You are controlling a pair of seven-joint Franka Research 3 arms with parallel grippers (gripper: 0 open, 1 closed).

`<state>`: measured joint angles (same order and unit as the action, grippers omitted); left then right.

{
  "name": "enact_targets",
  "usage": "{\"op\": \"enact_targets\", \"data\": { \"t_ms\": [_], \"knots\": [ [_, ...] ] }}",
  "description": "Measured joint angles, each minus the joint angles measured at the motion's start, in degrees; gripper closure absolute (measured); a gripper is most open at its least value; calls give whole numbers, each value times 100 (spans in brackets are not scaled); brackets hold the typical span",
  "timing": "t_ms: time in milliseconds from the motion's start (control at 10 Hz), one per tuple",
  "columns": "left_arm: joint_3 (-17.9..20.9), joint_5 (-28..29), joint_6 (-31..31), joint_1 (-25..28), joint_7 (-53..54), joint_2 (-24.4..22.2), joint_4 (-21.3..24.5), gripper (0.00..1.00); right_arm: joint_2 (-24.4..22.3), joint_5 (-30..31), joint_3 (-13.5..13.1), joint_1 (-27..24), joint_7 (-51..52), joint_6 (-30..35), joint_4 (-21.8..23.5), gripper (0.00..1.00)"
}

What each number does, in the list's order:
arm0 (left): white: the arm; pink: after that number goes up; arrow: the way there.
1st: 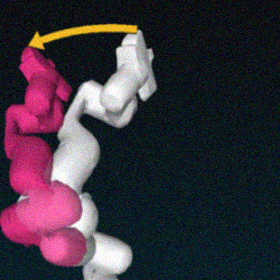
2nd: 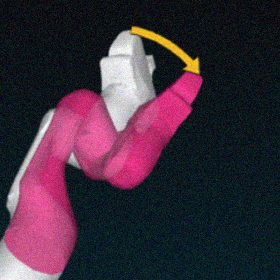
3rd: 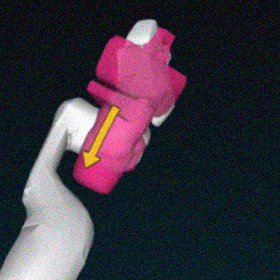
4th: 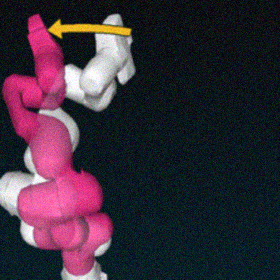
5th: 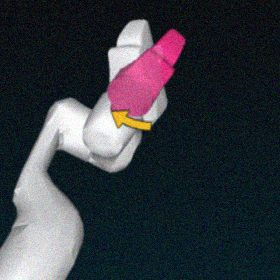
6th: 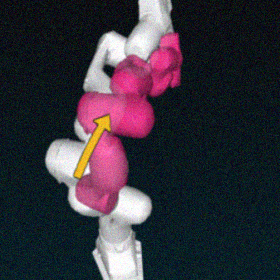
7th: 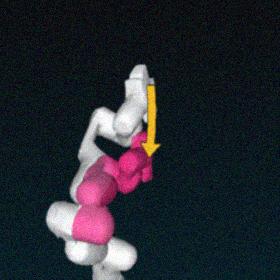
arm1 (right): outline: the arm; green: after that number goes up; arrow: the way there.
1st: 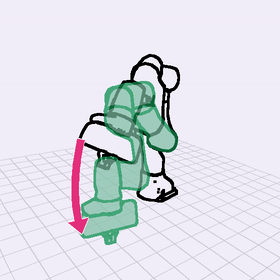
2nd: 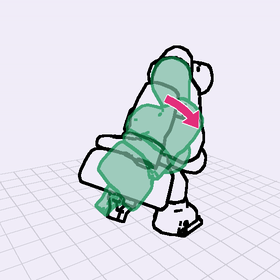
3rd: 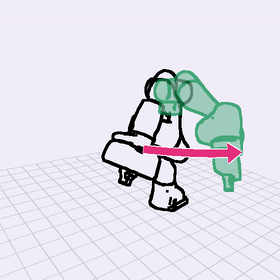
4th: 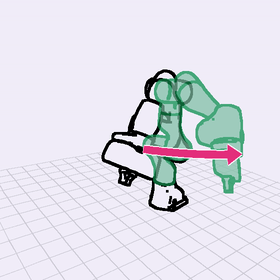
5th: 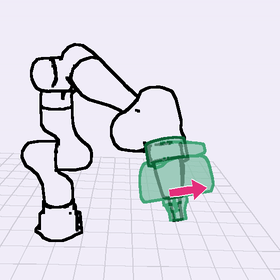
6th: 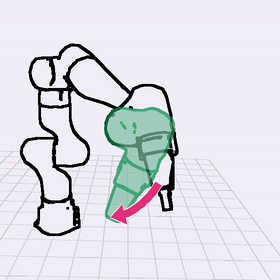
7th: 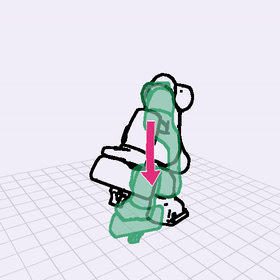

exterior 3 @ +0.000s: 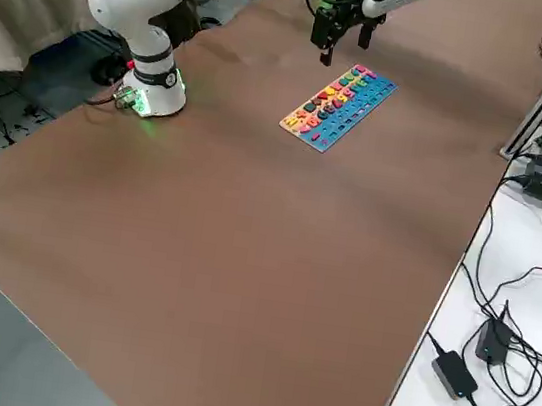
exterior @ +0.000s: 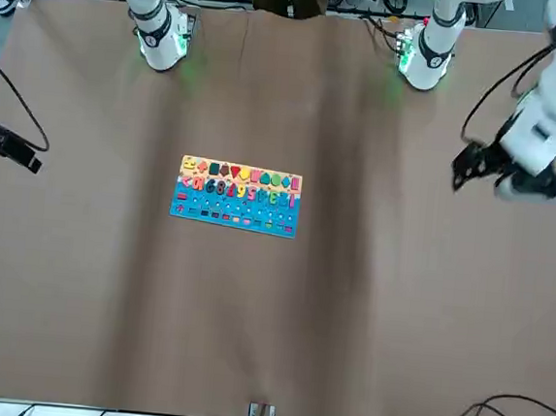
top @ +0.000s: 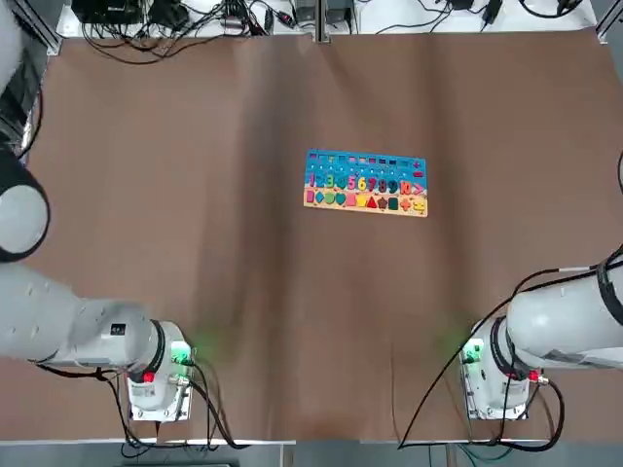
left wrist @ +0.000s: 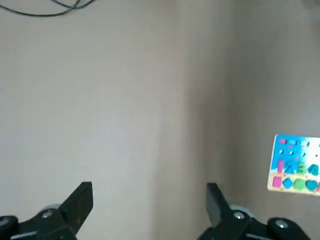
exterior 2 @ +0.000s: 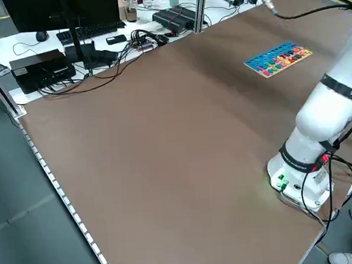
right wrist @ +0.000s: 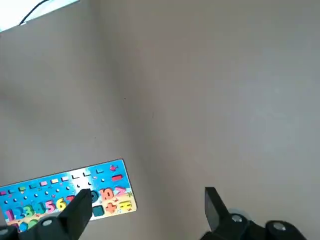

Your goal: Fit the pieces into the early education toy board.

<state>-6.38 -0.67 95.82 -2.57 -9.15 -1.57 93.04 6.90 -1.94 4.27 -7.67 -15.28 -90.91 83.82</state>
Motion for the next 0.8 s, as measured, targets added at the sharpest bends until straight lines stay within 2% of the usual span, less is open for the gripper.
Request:
{"op": "enact_targets", "data": {
  "t_ms": [200, 400, 800],
  "knots": [
    [383, -42, -501, -54, 359, -232, -6, 0, 0, 0, -4, -5, 0, -1, -3, 1],
    [598, -59, -571, -143, 422, -232, -143, 1, -4, 0, -14, -9, 0, -1, -63, 1],
    [614, -59, -573, -141, 444, 5, -245, 1, -5, 3, 3, -4, 352, 10, -100, 1]
  ]
}}
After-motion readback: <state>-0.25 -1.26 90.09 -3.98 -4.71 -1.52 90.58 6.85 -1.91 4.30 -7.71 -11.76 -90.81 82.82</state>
